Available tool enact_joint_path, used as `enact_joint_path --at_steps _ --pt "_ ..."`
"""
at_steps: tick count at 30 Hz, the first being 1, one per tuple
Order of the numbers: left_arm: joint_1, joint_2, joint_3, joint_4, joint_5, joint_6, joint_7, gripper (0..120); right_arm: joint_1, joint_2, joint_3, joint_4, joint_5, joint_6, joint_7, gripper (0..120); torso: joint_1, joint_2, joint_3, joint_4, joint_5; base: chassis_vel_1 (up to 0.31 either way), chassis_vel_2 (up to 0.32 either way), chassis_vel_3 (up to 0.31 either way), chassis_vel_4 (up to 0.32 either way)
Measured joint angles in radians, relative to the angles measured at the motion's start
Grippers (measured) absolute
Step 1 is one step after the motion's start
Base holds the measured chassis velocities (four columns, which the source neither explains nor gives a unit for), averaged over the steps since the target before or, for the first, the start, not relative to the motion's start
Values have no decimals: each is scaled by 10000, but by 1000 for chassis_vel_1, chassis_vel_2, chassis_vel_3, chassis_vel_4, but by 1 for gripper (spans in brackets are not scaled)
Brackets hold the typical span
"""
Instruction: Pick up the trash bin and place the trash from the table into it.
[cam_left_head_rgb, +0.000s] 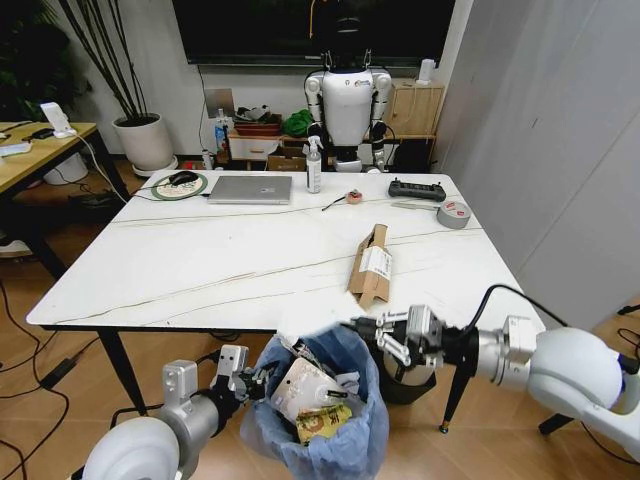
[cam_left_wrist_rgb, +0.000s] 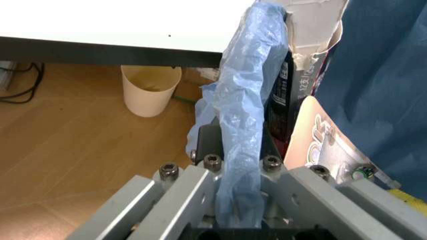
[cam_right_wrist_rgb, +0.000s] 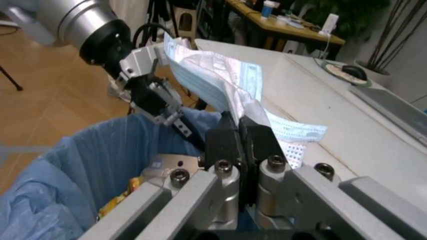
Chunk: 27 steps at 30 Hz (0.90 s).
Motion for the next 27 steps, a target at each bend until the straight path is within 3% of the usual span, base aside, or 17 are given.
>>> enact_joint_path --at_steps 7,27 --pt "-99 -39 62 55 -38 6 -23 0 90 313 -247 -179 -280 18 10 0 0 0 0 1 -5 0 0 0 0" --pt "11 -72 -17 2 2 13 -45 0 96 557 -77 -256 -381 43 296 69 0 0 0 -1 -4 0 0 0 0"
